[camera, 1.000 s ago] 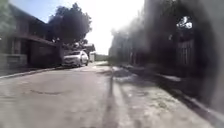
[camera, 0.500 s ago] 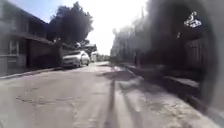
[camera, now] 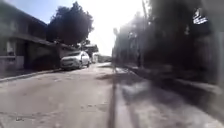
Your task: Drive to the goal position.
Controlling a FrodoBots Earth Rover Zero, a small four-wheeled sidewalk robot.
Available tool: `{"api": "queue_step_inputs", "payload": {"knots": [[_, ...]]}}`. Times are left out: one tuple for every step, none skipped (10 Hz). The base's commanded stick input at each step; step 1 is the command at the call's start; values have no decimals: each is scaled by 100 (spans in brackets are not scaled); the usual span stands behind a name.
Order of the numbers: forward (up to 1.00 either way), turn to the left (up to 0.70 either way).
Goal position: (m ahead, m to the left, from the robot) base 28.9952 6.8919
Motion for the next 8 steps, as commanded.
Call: {"api": "queue_step_inputs", "payload": {"knots": [[100, 0], [100, 0], [100, 0], [100, 0], [100, 0], [100, 0], [100, 0], [100, 0]]}}
